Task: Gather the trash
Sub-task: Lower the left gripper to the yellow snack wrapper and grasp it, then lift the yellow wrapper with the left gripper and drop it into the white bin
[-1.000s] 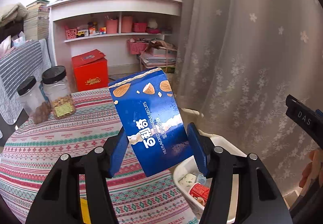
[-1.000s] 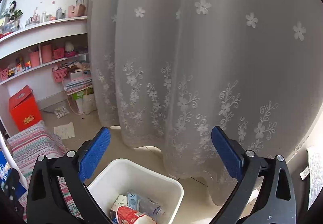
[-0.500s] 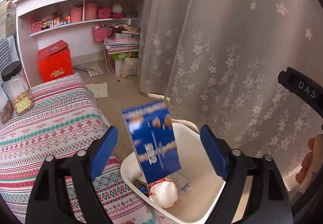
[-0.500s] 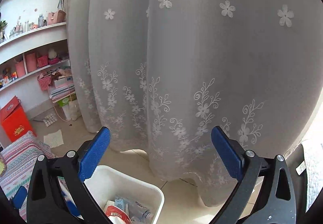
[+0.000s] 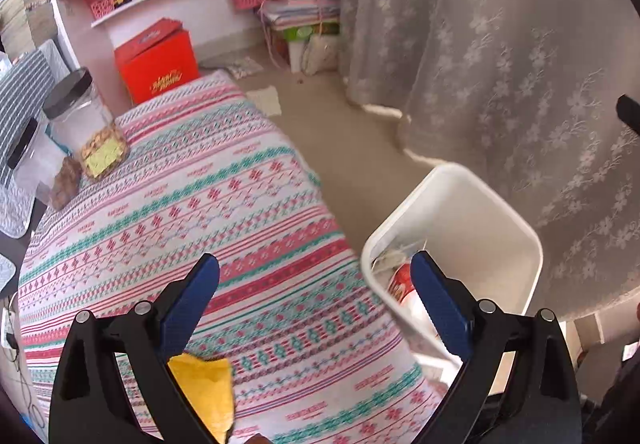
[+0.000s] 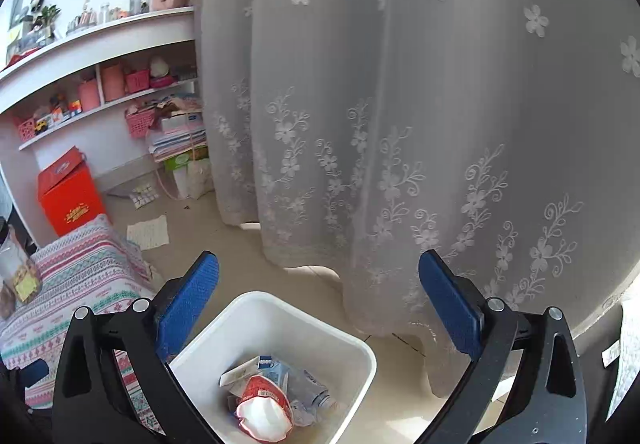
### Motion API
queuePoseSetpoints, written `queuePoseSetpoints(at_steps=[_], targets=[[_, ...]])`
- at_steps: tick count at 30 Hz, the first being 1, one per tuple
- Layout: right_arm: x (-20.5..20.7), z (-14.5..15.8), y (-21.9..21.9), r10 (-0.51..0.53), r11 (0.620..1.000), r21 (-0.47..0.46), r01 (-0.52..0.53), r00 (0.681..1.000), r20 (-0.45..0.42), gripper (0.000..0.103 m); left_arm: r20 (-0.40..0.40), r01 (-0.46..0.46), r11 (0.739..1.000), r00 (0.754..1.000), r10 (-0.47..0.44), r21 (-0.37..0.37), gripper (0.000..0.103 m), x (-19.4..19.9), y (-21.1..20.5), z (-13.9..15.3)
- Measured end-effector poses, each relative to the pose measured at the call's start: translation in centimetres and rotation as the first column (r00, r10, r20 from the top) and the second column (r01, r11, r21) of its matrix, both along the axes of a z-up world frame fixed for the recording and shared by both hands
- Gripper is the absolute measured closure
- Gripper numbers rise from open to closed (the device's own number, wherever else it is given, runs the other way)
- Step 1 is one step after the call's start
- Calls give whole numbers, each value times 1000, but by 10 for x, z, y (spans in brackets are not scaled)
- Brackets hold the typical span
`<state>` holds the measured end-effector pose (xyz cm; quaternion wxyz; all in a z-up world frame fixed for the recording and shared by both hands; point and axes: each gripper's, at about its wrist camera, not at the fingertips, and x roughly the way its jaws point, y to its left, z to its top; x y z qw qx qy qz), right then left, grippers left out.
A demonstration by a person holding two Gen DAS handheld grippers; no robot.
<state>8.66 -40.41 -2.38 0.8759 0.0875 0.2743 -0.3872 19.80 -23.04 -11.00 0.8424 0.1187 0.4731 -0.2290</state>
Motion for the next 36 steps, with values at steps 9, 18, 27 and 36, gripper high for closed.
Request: queuePoseSetpoints(at_steps=[9, 18, 27, 36], targets=[[27, -7, 35, 134, 990, 49, -132, 990, -48, 7, -276, -36, 983, 957, 86, 180, 10, 25, 70, -66], [43, -10, 52, 186, 982, 60, -182, 980, -71, 7, -387, -25, 969, 914, 122, 248, 10, 19, 101, -106], [55, -11, 66, 227, 973, 67, -222, 970, -82, 7, -451, -33, 973, 882, 136, 230, 18, 5, 126, -132], [62, -11, 72, 257, 965, 70, -251, 962, -91, 7, -421, -11, 981, 902, 94, 194, 50, -2, 128, -127]])
